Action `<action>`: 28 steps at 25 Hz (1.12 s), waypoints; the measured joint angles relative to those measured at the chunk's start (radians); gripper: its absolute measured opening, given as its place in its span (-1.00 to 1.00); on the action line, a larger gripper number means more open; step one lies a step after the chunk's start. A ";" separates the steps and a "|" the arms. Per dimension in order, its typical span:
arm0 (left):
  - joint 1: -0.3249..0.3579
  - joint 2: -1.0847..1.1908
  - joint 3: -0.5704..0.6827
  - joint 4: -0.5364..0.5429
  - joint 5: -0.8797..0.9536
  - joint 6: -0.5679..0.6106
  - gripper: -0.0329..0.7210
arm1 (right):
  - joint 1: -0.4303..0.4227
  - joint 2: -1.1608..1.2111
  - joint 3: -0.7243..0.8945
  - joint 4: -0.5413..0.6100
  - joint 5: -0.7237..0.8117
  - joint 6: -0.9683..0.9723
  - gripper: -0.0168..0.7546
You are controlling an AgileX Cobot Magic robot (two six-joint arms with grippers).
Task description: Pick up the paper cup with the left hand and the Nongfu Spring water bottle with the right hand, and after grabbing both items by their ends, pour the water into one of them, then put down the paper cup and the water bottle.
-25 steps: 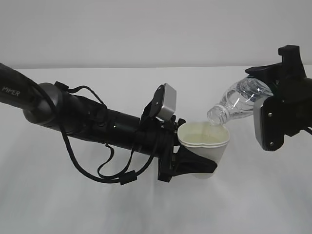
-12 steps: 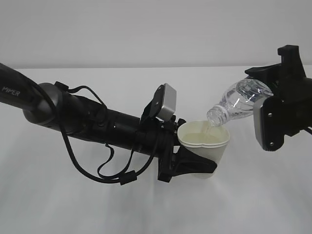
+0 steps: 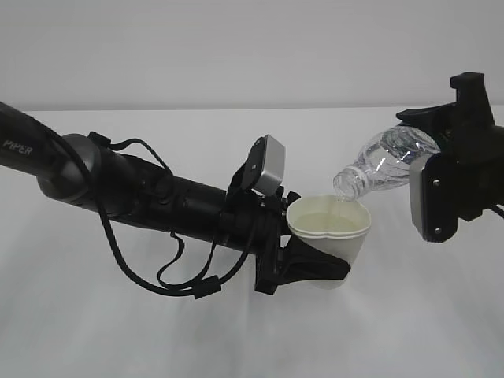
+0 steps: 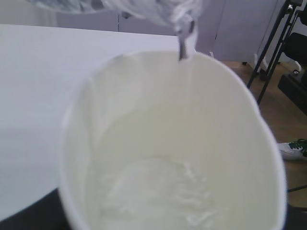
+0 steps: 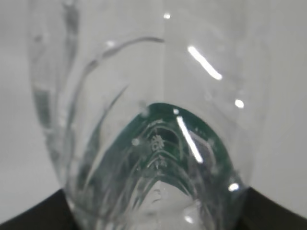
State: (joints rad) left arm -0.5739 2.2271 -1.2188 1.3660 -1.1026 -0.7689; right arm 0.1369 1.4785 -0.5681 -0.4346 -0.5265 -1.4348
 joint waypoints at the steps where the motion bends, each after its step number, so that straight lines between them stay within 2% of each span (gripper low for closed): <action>1: 0.000 0.000 0.000 0.000 0.000 0.000 0.25 | 0.000 0.000 0.000 0.000 0.000 0.006 0.04; 28: 0.000 0.000 0.000 0.002 0.002 0.000 0.25 | 0.000 0.000 0.000 0.000 -0.005 0.298 0.04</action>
State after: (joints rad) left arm -0.5739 2.2271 -1.2188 1.3681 -1.1004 -0.7689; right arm 0.1369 1.4785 -0.5681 -0.4346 -0.5319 -1.1366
